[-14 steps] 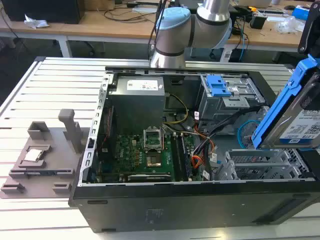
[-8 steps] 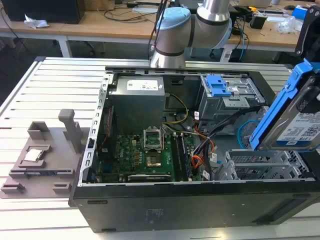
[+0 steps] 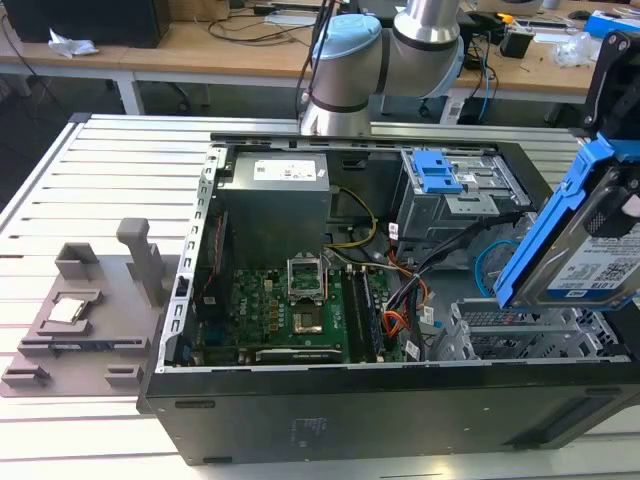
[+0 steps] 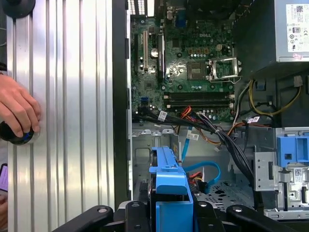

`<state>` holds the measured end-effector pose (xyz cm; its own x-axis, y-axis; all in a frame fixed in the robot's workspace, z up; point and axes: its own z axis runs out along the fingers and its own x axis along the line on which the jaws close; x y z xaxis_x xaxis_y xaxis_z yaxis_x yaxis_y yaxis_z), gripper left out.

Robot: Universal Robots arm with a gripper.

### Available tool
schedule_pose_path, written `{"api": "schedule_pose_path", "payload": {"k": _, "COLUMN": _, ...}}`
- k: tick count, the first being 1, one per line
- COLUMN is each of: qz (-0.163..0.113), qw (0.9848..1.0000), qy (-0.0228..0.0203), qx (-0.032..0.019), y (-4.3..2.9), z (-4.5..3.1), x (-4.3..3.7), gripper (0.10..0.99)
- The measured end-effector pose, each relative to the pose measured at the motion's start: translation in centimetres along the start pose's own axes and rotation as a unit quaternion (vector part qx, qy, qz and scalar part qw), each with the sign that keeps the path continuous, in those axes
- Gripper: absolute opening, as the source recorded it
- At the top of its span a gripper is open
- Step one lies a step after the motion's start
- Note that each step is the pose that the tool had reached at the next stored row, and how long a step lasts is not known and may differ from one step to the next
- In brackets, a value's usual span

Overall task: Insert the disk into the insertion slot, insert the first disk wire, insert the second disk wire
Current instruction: 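Insert the disk into the insertion slot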

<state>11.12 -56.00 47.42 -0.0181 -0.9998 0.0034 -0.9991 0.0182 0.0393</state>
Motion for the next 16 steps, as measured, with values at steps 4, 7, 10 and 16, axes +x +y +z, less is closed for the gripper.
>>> {"api": "schedule_pose_path", "payload": {"k": 4, "qz": 0.0, "qw": 1.0, "qy": 0.0, "qx": 0.0, "y": -0.02, "z": 0.44, "x": 0.0, "gripper": 0.365}}
{"api": "schedule_pose_path", "payload": {"k": 7, "qz": 0.0, "qw": 1.0, "qy": 0.0, "qx": 0.0, "y": -0.03, "z": 0.66, "x": 0.0, "gripper": 0.365}}
{"api": "schedule_pose_path", "payload": {"k": 10, "qz": 0.0, "qw": 1.0, "qy": 0.0, "qx": 0.0, "y": -0.03, "z": 0.87, "x": 0.0, "gripper": 0.365}}
{"api": "schedule_pose_path", "payload": {"k": 16, "qz": 0.0, "qw": 1.0, "qy": 0.0, "qx": 0.0, "y": -0.05, "z": 1.43, "x": -0.01, "gripper": 0.365}}
